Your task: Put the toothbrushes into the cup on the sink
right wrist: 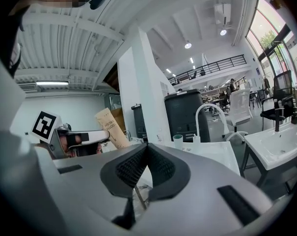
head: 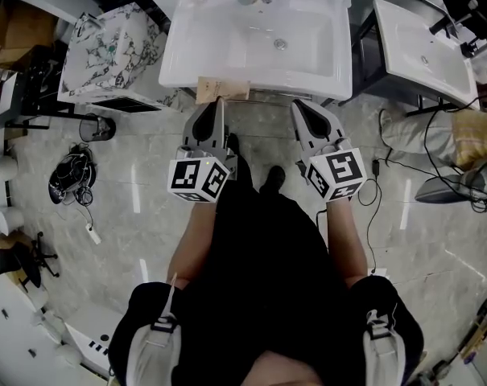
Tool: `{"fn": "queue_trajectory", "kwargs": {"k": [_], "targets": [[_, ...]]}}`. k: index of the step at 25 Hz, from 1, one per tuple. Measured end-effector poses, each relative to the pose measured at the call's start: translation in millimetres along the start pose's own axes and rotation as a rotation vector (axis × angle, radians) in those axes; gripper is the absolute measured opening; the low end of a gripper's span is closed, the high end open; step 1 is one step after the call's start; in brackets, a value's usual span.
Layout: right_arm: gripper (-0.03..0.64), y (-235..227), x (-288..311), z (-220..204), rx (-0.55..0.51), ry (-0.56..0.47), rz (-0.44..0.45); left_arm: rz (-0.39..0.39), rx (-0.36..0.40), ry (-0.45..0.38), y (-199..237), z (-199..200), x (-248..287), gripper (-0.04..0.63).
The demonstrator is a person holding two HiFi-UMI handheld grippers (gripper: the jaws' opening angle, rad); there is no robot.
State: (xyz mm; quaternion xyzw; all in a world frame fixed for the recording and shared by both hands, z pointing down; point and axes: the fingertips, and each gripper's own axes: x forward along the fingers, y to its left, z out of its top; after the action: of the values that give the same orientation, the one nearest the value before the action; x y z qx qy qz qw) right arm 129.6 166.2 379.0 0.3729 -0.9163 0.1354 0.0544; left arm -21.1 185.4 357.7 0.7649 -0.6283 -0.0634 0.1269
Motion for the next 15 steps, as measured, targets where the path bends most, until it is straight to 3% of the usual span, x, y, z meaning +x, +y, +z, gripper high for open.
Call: {"fn": "queue_trajectory", "kwargs": {"k": [15], "targets": [[0.029, -4, 81, 25, 0.011, 0.011, -0.063, -0.077, -0.027, 0.001, 61, 26, 65, 0.014]]}}
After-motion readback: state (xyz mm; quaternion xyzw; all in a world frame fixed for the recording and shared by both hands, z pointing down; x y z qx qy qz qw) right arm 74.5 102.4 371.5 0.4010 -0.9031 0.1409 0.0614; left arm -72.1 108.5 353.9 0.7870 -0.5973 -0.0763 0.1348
